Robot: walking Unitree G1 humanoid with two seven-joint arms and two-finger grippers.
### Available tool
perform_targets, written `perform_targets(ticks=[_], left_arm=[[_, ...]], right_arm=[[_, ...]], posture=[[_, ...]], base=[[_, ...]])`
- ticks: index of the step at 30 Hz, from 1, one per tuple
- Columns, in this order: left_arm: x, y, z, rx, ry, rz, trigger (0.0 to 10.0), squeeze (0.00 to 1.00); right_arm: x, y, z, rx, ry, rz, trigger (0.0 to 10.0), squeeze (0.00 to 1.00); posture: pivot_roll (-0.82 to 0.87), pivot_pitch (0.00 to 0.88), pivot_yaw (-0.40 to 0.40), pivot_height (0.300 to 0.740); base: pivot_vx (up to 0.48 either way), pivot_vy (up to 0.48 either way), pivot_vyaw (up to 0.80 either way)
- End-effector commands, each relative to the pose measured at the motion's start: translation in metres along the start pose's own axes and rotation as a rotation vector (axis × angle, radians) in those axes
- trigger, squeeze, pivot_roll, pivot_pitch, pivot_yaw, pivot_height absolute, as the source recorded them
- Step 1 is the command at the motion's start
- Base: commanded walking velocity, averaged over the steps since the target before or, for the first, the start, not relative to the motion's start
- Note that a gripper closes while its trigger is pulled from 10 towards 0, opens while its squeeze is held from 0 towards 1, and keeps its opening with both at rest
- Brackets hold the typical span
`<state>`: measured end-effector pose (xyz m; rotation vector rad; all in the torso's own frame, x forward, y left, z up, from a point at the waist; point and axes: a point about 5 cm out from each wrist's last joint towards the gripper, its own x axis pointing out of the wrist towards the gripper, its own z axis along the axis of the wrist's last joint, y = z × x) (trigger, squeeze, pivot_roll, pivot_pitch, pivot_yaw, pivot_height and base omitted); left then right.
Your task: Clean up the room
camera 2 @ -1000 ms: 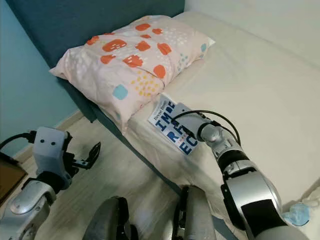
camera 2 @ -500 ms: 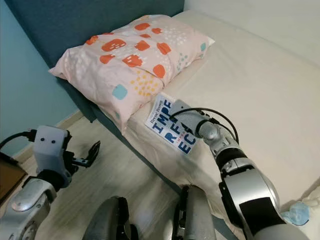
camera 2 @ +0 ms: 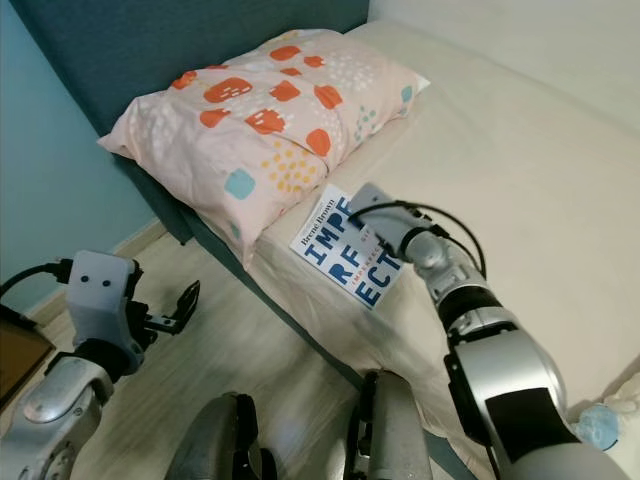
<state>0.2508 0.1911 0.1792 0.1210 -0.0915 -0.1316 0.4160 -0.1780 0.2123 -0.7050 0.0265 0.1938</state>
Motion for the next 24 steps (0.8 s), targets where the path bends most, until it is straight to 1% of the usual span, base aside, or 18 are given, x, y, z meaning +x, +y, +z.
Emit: perform_targets(ticks=[1,2,3,5,7,8,9,11,12,14,15,17,18,19,20,22,23,24], left_arm=[[-0.001,-0.001,-0.011,-0.021,0.036,0.004,10.0,0.0],[0.0,-0.001,-0.012,-0.029,0.037,0.009,10.0,0.0],[0.0,-0.001,-0.012,-0.029,0.037,0.009,10.0,0.0],[0.005,-0.001,-0.016,-0.045,0.037,0.029,10.0,0.0],[0.007,-0.002,-0.018,-0.053,0.037,0.038,10.0,0.0],[0.01,-0.005,-0.022,-0.09,0.038,0.028,10.0,0.0],[0.01,-0.005,-0.022,-0.09,0.038,0.028,10.0,0.0],[0.011,-0.016,-0.022,-0.121,0.024,-0.038,10.0,0.0],[0.011,-0.016,-0.022,-0.121,0.024,-0.038,10.0,0.0],[0.01,-0.036,-0.015,-0.157,-0.017,-0.176,10.0,0.0],[0.01,-0.036,-0.015,-0.157,-0.017,-0.176,10.0,0.0],[0.007,-0.053,-0.008,-0.2,-0.052,-0.307,10.0,0.0],[0.007,-0.053,-0.008,-0.2,-0.052,-0.307,10.0,0.0],[0.004,-0.065,-0.004,-0.233,-0.064,-0.4,10.0,0.0],[0.003,-0.068,-0.004,-0.242,-0.067,-0.428,10.0,0.0],[0.003,-0.068,-0.004,-0.242,-0.067,-0.428,10.0,0.0],[0.005,-0.072,-0.012,-0.223,-0.037,-0.423,10.0,0.0],[0.006,-0.072,-0.017,-0.202,-0.017,-0.4,10.0,0.0]], right_arm=[[-0.001,-0.005,-0.004,0.071,0.009,-0.014,10.0,0.0],[-0.002,-0.007,-0.003,0.101,-0.003,-0.019,10.0,0.0],[-0.002,-0.007,-0.003,0.101,-0.003,-0.019,10.0,0.0],[-0.003,-0.017,0.0,0.162,-0.032,-0.026,10.0,0.0],[-0.004,-0.021,0.001,0.183,-0.039,-0.032,10.0,0.0],[-0.005,-0.023,-0.001,0.298,-0.051,-0.028,10.0,0.0],[-0.005,-0.023,-0.001,0.298,-0.051,-0.028,10.0,0.0],[-0.005,-0.018,-0.005,0.372,-0.056,-0.009,10.0,0.0],[-0.005,-0.018,-0.005,0.372,-0.056,-0.009,10.0,0.0],[-0.007,-0.003,-0.013,0.428,-0.062,0.029,10.0,0.0],[-0.007,-0.003,-0.013,0.428,-0.062,0.029,10.0,0.0],[-0.008,0.013,-0.021,0.491,-0.074,0.056,10.0,0.0],[-0.008,0.013,-0.021,0.491,-0.074,0.056,10.0,0.0],[-0.01,0.024,-0.025,0.546,-0.087,0.062,10.0,0.0],[-0.011,0.028,-0.026,0.57,-0.093,0.062,10.0,0.0],[-0.011,0.028,-0.026,0.57,-0.093,0.062,10.0,0.0],[-0.014,0.043,-0.028,0.614,-0.108,0.079,10.0,0.0],[-0.015,0.05,-0.029,0.631,-0.112,0.089,10.0,0.0]], posture=[[0.1,0.33,-0.052,0.603],[0.1,0.33,-0.052,0.603],[0.1,0.33,-0.052,0.603],[0.06,0.284,-0.052,0.603],[0.06,0.284,-0.052,0.603],[0.05,0.264,-0.053,0.603],[0.05,0.264,-0.053,0.603],[0.04,0.246,-0.052,0.603],[0.04,0.246,-0.052,0.603],[0.03,0.227,-0.052,0.603],[0.03,0.227,-0.052,0.603],[0.02,0.198,-0.052,0.603],[0.02,0.198,-0.052,0.603],[0.01,0.191,-0.05,0.603],[0.01,0.191,-0.05,0.603],[0.01,0.191,-0.05,0.603],[-0.02,0.171,-0.044,0.603],[-0.02,0.171,-0.044,0.603]], base=[[0.0,0.0,0.0],[0.0,0.0,0.0],[0.0,0.0,0.0],[0.0,0.0,0.0],[0.0,0.0,0.0],[0.0,0.0,0.0],[0.0,0.0,0.0],[0.0,0.0,0.0],[0.0,0.0,0.0],[0.0,0.0,0.0],[0.0,0.0,0.0],[0.0,0.0,0.0],[0.0,0.0,0.0],[0.0,0.0,0.0],[0.0,0.0,0.0],[0.0,0.0,0.0],[0.0,0.0,0.0],[0.0,0.0,0.0]])
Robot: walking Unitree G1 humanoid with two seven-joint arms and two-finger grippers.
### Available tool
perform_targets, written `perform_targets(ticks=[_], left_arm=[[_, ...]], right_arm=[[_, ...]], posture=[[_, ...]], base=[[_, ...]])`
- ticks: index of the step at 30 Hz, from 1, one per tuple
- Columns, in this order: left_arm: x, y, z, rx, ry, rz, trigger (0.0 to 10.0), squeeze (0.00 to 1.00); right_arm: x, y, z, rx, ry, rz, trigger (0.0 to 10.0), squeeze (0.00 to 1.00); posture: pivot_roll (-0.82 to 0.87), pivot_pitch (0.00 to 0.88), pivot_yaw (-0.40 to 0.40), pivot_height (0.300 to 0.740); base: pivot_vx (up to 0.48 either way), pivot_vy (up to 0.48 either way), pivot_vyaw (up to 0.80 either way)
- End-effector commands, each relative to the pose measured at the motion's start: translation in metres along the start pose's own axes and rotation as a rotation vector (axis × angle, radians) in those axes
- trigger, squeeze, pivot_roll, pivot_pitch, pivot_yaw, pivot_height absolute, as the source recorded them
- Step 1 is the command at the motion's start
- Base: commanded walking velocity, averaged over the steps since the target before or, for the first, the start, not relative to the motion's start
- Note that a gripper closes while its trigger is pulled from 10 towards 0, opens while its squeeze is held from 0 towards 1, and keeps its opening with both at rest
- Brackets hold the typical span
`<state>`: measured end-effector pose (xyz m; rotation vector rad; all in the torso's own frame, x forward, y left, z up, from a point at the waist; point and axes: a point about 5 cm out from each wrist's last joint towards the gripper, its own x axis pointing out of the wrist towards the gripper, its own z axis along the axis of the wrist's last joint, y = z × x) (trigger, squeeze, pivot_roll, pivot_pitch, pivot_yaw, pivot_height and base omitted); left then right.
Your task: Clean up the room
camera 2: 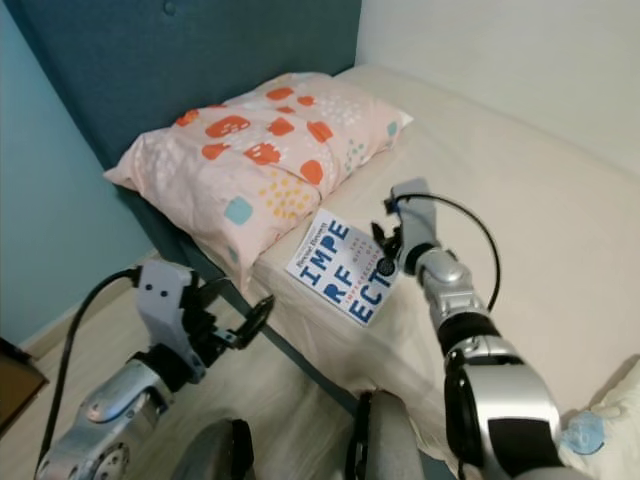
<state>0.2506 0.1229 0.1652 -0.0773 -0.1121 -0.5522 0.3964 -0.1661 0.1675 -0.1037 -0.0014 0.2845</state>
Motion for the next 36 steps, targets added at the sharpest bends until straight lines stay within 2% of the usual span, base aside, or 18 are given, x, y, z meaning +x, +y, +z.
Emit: perform_targets(ticks=[1,4,8,12,13,14,16,19,21,24,26,28,36], left_arm=[[-0.001,0.0,-0.015,0.013,0.057,0.031,10.0,0.0],[0.0,0.005,-0.026,0.028,0.089,0.101,10.0,0.0],[-0.002,0.004,-0.031,0.002,0.098,0.102,10.0,0.0],[-0.011,0.026,-0.048,0.065,0.188,0.344,10.0,0.0],[-0.014,0.031,-0.05,0.085,0.202,0.391,10.0,0.0],[-0.014,0.031,-0.05,0.085,0.202,0.391,10.0,0.0],[-0.021,0.043,-0.056,0.104,0.232,0.509,10.0,0.0],[-0.023,0.047,-0.058,0.102,0.237,0.536,10.0,0.0],[-0.028,0.055,-0.061,0.121,0.233,0.601,10.0,0.0],[-0.029,0.057,-0.062,0.127,0.231,0.618,10.0,0.0],[-0.03,0.059,-0.061,0.143,0.219,0.624,10.0,0.0],[-0.03,0.058,-0.061,0.15,0.217,0.624,10.0,0.0],[-0.029,0.056,-0.065,0.165,0.216,0.641,10.0,0.0]], right_arm=[[-0.003,0.009,-0.01,0.053,0.005,0.013,10.0,0.0],[-0.007,0.019,-0.021,0.086,0.032,0.025,10.0,0.0],[-0.014,0.031,-0.034,0.068,0.053,0.05,10.0,0.0],[-0.033,0.051,-0.06,0.003,0.081,0.039,10.0,0.0],[-0.035,0.053,-0.063,-0.007,0.08,0.031,10.0,0.0],[-0.035,0.053,-0.063,-0.007,0.08,0.031,10.0,0.0],[-0.043,0.058,-0.067,-0.023,0.066,0.019,10.0,0.0],[-0.046,0.059,-0.069,-0.025,0.06,0.013,10.0,0.0],[-0.054,0.065,-0.078,-0.024,0.068,0.035,10.0,0.0],[-0.057,0.068,-0.081,-0.027,0.073,0.05,10.0,0.0],[-0.066,0.075,-0.089,0.02,0.094,0.079,10.0,0.0],[-0.068,0.077,-0.09,0.02,0.101,0.079,10.0,0.0],[-0.07,0.08,-0.091,0.055,0.118,0.042,10.0,0.0]], posture=[[-0.02,0.171,-0.044,0.603],[-0.03,0.162,-0.046,0.603],[-0.03,0.156,-0.048,0.603],[-0.04,0.148,-0.042,0.603],[-0.04,0.148,-0.042,0.603],[-0.04,0.148,-0.042,0.603],[-0.04,0.145,-0.041,0.603],[-0.04,0.141,-0.044,0.603],[-0.04,0.141,-0.045,0.603],[-0.04,0.141,-0.045,0.603],[-0.04,0.137,-0.051,0.608],[-0.04,0.137,-0.051,0.613],[-0.05,0.134,-0.054,0.648]], base=[[0.0,0.0,0.0],[0.0,0.0,0.0],[0.0,0.0,0.0],[0.0,0.0,0.0],[0.0,0.0,0.0],[0.0,0.0,0.0],[0.0,0.0,0.0],[0.0,0.0,0.0],[0.0,0.0,0.0],[0.0,0.0,0.0],[0.0,0.0,0.0],[0.0,0.0,0.0],[0.0,0.0,0.0]])
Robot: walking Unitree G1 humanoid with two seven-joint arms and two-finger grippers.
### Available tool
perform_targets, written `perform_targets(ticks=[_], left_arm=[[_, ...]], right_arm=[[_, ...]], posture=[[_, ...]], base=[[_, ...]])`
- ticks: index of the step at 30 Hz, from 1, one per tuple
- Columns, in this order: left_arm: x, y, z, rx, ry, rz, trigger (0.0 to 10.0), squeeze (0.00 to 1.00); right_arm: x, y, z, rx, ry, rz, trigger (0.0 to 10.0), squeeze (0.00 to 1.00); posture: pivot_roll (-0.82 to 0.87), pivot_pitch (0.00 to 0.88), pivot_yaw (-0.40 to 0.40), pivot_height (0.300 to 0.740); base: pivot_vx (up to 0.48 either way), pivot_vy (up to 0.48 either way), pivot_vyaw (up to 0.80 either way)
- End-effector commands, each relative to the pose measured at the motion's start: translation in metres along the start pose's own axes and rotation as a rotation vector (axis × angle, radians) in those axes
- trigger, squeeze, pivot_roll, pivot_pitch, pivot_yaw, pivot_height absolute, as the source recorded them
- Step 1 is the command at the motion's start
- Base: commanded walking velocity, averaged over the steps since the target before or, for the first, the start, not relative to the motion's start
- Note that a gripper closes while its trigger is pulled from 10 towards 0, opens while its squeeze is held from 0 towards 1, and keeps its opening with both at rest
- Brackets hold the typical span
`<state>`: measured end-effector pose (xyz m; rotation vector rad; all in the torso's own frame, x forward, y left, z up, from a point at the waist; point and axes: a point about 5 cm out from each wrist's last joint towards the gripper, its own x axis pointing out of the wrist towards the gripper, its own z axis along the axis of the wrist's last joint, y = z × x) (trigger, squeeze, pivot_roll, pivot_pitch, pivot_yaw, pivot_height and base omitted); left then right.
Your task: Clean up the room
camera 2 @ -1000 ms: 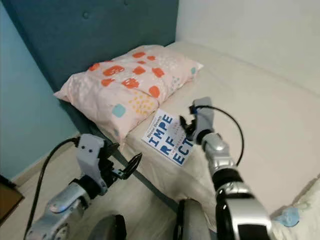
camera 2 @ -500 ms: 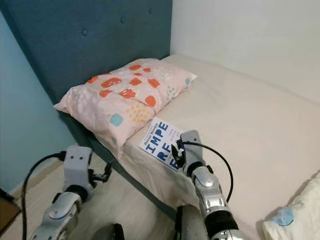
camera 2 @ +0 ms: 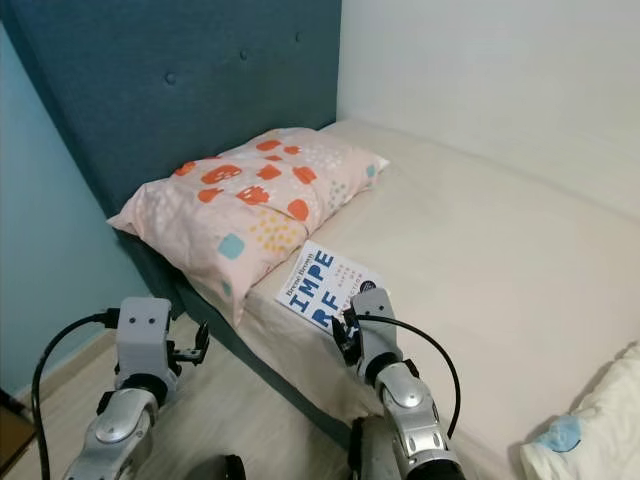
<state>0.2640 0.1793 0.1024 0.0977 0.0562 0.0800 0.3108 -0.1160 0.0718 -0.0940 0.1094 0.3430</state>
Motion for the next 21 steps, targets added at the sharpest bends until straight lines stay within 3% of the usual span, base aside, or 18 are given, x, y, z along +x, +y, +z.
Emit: perform_targets(ticks=[1,21], left_arm=[[-0.0018,-0.0017,-0.0079,0.006,0.019,0.012,10.0,0.0],[0.0042,-0.0041,-0.0084,0.003,-0.006,0.016,10.0,0.0]], right_arm=[[-0.0028,-0.0014,-0.0033,0.031,0.013,-0.022,10.0,0.0],[-0.0073,0.0004,-0.007,0.089,0.043,-0.039,10.0,0.0]], posture=[[-0.05,0.13,-0.055,0.653],[-0.05,0.113,-0.058,0.74]], base=[[0.0,0.0,0.0],[0.0,0.0,0.0]])
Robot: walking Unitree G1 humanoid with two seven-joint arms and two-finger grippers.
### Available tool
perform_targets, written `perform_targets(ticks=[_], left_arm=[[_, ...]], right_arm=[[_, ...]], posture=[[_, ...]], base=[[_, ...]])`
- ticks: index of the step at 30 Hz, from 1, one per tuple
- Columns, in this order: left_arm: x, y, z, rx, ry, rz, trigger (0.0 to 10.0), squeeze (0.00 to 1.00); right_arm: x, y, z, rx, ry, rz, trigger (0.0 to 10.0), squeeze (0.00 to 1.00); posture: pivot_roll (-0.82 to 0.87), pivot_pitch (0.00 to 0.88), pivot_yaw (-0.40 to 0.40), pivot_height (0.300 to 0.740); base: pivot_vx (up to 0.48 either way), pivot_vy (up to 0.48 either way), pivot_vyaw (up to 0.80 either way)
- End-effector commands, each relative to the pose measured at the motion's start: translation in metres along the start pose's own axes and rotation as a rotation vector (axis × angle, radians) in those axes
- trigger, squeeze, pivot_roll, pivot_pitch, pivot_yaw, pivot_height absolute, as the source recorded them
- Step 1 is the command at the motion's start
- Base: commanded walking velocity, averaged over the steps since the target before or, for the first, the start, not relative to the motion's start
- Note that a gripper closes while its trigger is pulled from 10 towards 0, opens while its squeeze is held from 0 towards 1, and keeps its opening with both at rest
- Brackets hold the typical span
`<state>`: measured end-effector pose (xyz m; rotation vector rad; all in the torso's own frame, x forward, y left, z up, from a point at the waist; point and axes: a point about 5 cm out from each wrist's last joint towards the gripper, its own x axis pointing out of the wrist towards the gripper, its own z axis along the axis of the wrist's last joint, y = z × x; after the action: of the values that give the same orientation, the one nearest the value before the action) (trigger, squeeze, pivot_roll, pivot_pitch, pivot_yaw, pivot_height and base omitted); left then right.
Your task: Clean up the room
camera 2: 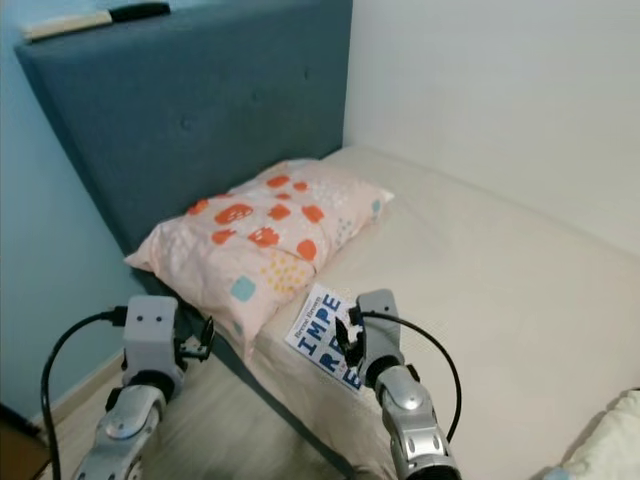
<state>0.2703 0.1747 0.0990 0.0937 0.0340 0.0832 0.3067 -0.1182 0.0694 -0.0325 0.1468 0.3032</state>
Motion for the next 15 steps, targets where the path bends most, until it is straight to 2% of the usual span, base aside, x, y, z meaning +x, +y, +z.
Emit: perform_targets(ticks=[1,4,5,10,15], left_arm=[[-0.002,0.002,-0.006,0.008,0.015,0.014,10.0,0.0],[-0.001,0.002,-0.006,0.001,0.012,0.022,10.0,0.0],[0.0,0.002,-0.006,0.002,0.009,0.018,10.0,0.0],[0.0,0.001,-0.007,0.003,0.009,0.014,10.0,0.0],[-0.003,0.001,-0.022,0.023,0.041,0.006,10.0,0.0]], right_arm=[[-0.003,0.001,-0.004,0.02,0.017,-0.004,10.0,0.0],[-0.002,0.001,-0.006,0.047,0.031,-0.016,10.0,0.0],[-0.001,0.001,-0.007,0.089,0.03,-0.025,10.0,0.0],[-0.001,0.001,-0.009,0.088,0.041,-0.033,10.0,0.0],[-0.005,-0.002,-0.023,0.106,0.099,-0.054,10.0,0.0]], posture=[[-0.05,0.113,-0.058,0.74],[-0.05,0.113,-0.057,0.74],[-0.05,0.111,-0.055,0.74],[-0.05,0.108,-0.055,0.74],[-0.05,0.101,-0.058,0.74]], base=[[0.0,0.0,0.0],[0.0,0.0,0.0],[0.0,0.0,0.0],[0.0,0.0,0.0],[0.0,0.0,0.0]])
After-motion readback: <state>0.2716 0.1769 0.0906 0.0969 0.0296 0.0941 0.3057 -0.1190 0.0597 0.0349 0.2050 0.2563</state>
